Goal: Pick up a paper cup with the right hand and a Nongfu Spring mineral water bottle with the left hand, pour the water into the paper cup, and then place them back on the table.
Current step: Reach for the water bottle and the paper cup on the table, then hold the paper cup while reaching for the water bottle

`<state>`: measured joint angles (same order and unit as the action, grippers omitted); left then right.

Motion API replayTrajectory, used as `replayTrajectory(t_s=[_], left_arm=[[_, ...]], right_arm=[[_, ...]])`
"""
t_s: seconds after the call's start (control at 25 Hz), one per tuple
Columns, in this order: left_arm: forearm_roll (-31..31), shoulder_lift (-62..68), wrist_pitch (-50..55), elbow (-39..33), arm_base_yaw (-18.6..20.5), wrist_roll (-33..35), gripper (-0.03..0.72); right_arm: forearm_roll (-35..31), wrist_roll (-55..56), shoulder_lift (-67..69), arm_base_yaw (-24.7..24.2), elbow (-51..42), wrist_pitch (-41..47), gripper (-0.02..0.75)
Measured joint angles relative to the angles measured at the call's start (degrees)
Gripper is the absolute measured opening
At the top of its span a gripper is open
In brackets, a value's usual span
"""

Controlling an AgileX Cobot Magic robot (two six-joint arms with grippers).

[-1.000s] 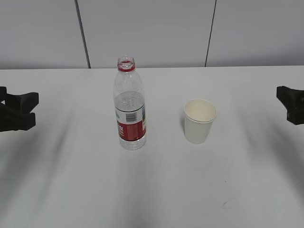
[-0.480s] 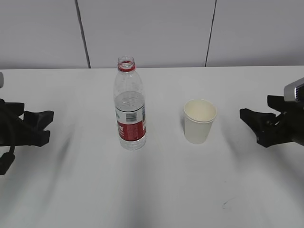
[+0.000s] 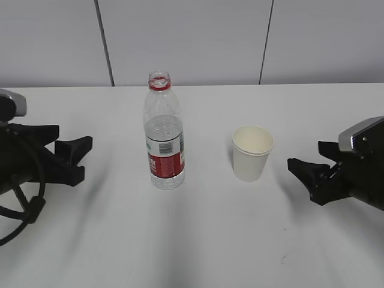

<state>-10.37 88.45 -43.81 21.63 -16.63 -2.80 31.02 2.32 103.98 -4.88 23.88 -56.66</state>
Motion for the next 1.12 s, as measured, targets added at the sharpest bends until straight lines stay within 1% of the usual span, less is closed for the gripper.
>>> replayTrajectory(t_s=[0.2, 0.36, 0.52, 0.6, 0.68, 0.8, 1.12], left_arm=[[-4.9, 5.9, -6.8, 0.0, 0.0, -2.6, 0.439], [-7.9, 9.2, -12.1, 0.1, 0.0, -3.3, 0.439], [-9.9, 11.7, -14.0, 0.1, 0.0, -3.4, 0.443], [-11.0, 12.7, -14.7, 0.1, 0.0, -3.6, 0.461], [-11.6, 13.5, -15.5, 0.1, 0.0, -3.6, 0.495], [-11.8, 14.3, -16.4, 0.2, 0.0, -3.8, 0.535], [-12.1, 14.3, -17.1, 0.5, 0.0, -3.8, 0.547]], right_arm=[[0.7, -0.8, 5.5, 0.0, 1.5, -4.9, 0.590], [3.8, -0.9, 8.6, 0.0, 4.0, -5.6, 0.590], [6.6, -1.0, 11.4, 0.0, 6.5, -5.9, 0.590], [8.6, -1.0, 12.9, 0.0, 8.1, -5.9, 0.591], [10.6, -1.0, 14.3, 0.0, 9.5, -6.2, 0.598], [11.8, -1.1, 16.3, 0.1, 11.6, -6.5, 0.628], [12.4, -1.1, 19.2, 2.9, 15.6, -7.1, 0.642]])
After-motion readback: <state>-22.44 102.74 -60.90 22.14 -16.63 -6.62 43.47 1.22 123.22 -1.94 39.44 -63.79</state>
